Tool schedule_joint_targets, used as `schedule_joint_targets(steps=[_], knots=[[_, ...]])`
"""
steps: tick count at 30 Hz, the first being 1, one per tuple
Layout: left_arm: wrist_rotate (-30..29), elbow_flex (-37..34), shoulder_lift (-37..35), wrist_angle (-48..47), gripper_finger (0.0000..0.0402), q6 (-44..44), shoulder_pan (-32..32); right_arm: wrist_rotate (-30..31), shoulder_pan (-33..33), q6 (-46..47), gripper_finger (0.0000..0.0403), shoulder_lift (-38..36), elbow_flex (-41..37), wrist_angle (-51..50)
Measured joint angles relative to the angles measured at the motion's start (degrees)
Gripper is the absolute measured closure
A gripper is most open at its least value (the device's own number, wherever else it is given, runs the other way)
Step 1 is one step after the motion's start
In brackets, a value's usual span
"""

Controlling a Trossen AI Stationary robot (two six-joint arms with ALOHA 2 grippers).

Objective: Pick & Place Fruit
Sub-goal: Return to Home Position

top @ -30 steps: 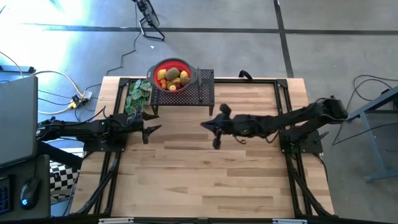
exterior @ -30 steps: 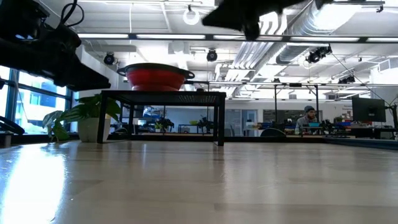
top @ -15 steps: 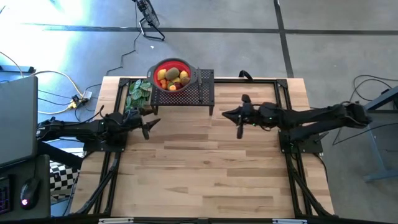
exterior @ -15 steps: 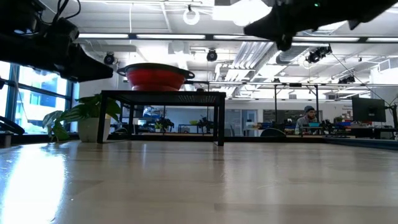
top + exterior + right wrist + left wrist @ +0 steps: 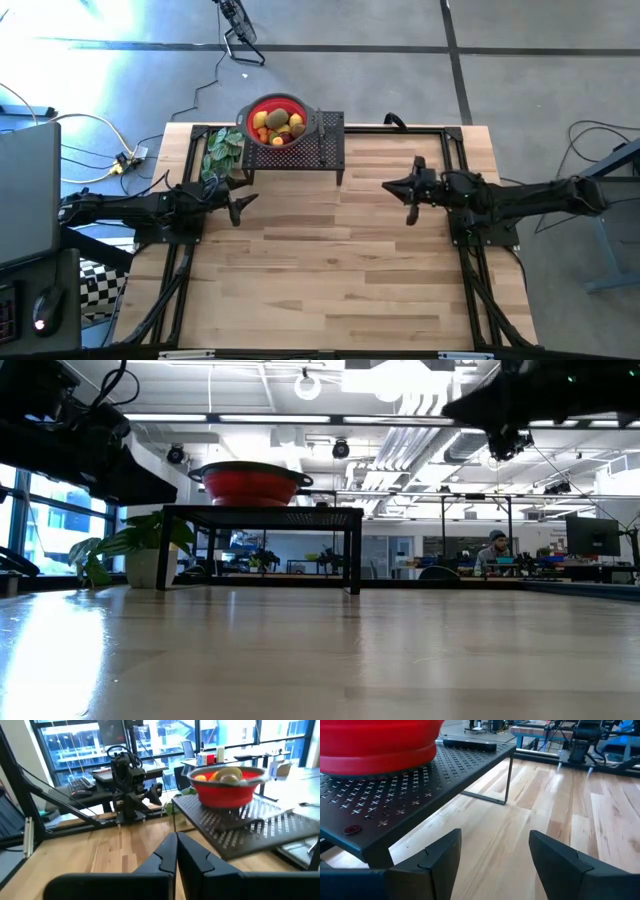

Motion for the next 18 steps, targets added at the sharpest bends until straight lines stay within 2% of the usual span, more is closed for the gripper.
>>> schedule_joint_targets(steps=[5, 8, 12, 18], knots=[[-0.02, 0.00, 0.02, -0.04, 0.0174, -0.02, 0.00, 0.03, 0.00, 2.64, 0.0399, -8.46, -5.73, -0.33], [-0.06, -0.02, 0.02, -0.02, 0.0174, -0.02, 0.00, 0.34, 0.02, 4.70, 0.0398, -13.87, -7.74, -3.96], [-0.09, -0.04, 0.02, -0.03, 0.0174, -0.02, 0.00, 2.97, 0.00, 5.35, 0.0399, -19.64, -7.99, -8.87], [-0.20, -0.07, 0.04, -0.04, 0.0174, -0.02, 0.00, 3.10, 0.00, 1.08, 0.0399, -25.90, -7.99, -11.72]])
